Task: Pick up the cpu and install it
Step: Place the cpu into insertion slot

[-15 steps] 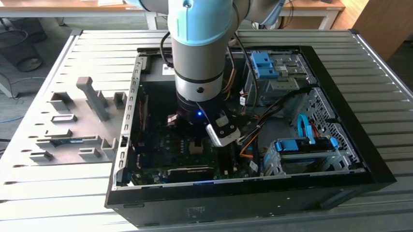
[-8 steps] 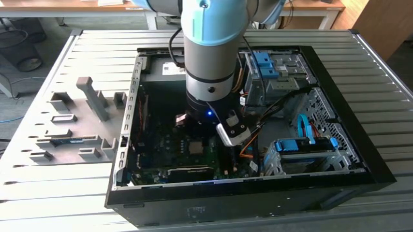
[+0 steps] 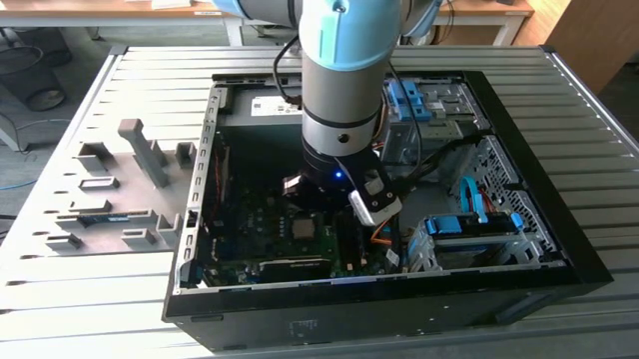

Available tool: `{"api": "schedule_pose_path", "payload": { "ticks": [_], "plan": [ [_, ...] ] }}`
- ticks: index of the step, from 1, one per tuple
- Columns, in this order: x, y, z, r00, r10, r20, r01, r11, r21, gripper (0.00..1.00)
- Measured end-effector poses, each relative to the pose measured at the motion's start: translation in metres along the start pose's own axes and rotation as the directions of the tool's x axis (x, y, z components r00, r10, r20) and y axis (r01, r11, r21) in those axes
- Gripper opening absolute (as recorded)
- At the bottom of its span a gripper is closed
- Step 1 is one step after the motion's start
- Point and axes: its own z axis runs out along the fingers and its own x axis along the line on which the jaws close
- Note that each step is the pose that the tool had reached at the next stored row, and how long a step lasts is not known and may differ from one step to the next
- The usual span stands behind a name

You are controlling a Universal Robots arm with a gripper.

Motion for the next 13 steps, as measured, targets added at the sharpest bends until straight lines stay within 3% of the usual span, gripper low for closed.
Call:
{"api": "schedule_pose_path", "payload": {
  "ticks": [7,13],
  "plan": [
    [-0.0102,0.0009,-0.0001,1.0,0.0,0.0,0.0,1.0,0.0,0.1],
    [-0.0142,0.0086,-0.0002,1.0,0.0,0.0,0.0,1.0,0.0001,0.1]
  ]
}}
